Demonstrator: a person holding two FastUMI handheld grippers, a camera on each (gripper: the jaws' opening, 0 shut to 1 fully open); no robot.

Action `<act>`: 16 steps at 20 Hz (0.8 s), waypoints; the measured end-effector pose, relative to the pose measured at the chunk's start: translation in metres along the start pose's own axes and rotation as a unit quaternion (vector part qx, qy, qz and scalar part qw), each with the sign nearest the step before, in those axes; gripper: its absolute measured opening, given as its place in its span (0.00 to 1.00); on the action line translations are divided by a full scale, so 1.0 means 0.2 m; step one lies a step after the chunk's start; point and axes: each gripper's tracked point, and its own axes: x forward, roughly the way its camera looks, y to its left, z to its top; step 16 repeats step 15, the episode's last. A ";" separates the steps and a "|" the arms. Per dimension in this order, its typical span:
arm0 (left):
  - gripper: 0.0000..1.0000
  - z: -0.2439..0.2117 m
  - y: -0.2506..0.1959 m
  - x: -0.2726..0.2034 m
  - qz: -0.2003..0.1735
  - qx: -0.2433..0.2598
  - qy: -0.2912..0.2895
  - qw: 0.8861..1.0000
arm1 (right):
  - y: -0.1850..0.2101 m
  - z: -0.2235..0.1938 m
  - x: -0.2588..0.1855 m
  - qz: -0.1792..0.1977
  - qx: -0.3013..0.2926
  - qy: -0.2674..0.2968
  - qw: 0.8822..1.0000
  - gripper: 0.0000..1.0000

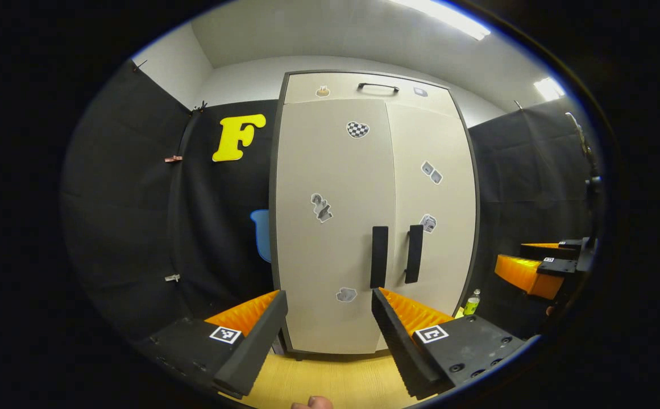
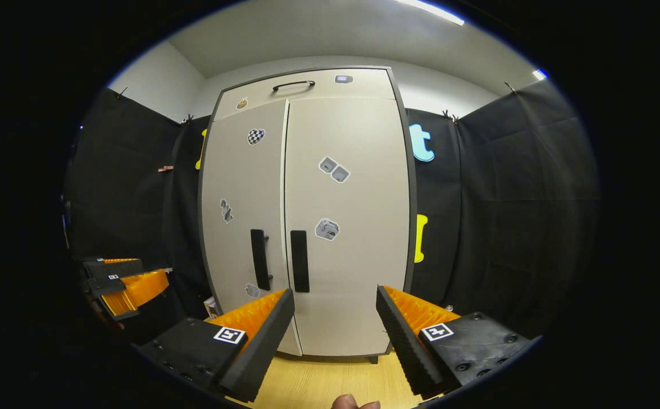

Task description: Grab one shoe with the right hand and put it into the shoe cabinet, grab the other shoe with the left hand and put it into the shoe cabinet; then close the right door with the right hand and the left door with the left hand.

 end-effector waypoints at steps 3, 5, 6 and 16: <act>0.95 0.00 0.00 0.00 0.002 -0.001 -0.001 1.000 | -0.01 0.00 0.01 0.001 -0.003 0.001 1.000 0.96; 0.95 0.00 0.00 0.00 0.003 -0.002 0.001 1.000 | -0.01 0.00 0.00 0.001 -0.001 0.000 1.000 0.96; 0.95 -0.01 0.00 0.00 0.004 -0.003 0.001 1.000 | -0.02 0.00 0.00 0.002 0.000 0.000 1.000 0.96; 0.95 0.00 -0.01 -0.02 0.016 -0.003 0.002 1.000 | -0.03 -0.02 -0.01 0.014 -0.003 0.004 1.000 0.96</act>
